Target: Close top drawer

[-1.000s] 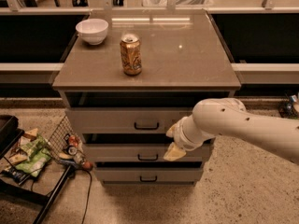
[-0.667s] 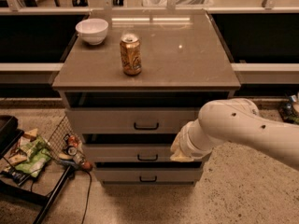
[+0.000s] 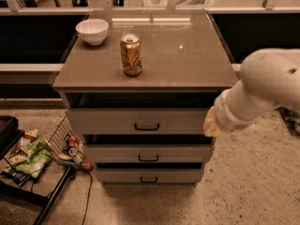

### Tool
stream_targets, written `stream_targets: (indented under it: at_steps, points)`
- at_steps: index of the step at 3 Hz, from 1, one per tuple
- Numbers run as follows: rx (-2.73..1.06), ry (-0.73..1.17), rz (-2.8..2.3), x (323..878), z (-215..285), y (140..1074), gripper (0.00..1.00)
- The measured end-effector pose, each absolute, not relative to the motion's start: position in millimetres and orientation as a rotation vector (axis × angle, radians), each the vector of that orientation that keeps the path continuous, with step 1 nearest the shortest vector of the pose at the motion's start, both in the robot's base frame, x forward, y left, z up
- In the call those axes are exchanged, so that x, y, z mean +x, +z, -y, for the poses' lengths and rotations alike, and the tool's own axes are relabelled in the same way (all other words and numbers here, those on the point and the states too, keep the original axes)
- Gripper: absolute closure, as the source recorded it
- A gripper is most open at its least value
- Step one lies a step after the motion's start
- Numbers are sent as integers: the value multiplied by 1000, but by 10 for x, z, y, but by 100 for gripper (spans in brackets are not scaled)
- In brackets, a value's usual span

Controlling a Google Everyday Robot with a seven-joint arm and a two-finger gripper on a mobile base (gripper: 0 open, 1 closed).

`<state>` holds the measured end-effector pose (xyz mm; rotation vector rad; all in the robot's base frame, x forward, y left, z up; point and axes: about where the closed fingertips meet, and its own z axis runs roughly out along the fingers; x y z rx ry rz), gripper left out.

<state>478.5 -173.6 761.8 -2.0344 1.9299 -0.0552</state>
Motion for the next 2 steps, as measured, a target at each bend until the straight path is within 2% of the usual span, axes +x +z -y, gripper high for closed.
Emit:
stream_targets:
  at_steps: [2]
  points:
    - [-1603, -262, -2135, 5288, 2766, 8672, 100]
